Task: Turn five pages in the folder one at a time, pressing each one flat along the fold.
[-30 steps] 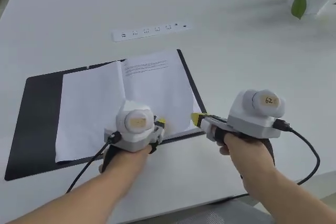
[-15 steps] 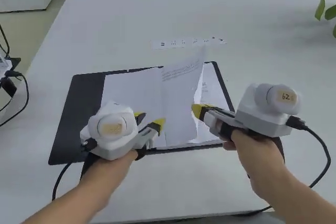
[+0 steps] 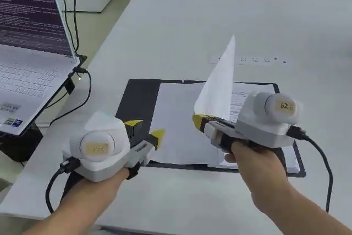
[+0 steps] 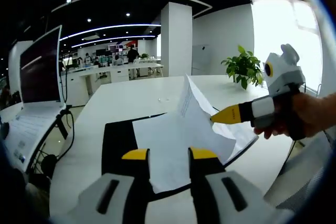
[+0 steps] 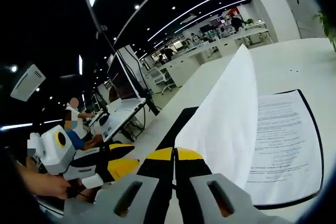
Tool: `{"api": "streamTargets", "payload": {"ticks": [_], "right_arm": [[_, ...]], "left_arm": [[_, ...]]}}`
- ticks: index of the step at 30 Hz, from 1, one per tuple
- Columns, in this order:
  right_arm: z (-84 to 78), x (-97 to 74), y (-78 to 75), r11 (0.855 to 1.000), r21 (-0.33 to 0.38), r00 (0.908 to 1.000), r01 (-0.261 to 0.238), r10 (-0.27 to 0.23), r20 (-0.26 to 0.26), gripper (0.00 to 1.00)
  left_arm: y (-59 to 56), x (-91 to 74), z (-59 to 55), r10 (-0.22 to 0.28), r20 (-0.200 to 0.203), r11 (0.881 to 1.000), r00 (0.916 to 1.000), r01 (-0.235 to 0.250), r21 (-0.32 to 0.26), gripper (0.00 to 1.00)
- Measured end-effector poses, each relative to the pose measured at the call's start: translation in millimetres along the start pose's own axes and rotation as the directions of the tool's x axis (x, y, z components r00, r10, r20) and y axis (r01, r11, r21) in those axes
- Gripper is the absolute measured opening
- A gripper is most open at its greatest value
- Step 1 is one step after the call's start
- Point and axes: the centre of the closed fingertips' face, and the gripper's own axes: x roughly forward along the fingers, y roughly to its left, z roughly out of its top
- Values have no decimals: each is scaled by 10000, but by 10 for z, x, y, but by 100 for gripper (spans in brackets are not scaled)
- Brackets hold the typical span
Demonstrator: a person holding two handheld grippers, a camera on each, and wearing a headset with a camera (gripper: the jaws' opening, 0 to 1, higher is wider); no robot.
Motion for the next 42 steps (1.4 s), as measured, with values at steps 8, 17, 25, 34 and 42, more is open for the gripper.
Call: {"api": "streamTargets", "payload": {"ticks": [8, 17, 25, 34, 42], "right_arm": [[-216, 278, 200, 9994, -218, 9973, -273, 258, -690, 0], [-542, 630, 346, 9984, -304, 9853, -472, 415, -1658, 0], [-779, 835, 371, 9986, -372, 9725, -381, 285, -2311, 0], [-1149, 1045, 198, 9990, -419, 9462, 162, -289, -3222, 0], [-1308, 1103, 201, 9992, -20, 9334, -387, 355, -3572, 11]], "left_arm": [[144, -173, -59, 320, 57, 9992, 9995, -318, -258, 27], [232, -311, -112, 569, -44, 9977, 9984, -570, -368, 28], [360, -362, -220, 746, -288, 9957, 9968, -761, -525, 27], [372, -395, -400, 516, -796, 9960, 9955, -571, -681, 28], [390, -370, -462, 495, -1047, 9971, 9933, -552, -520, 27]]}}
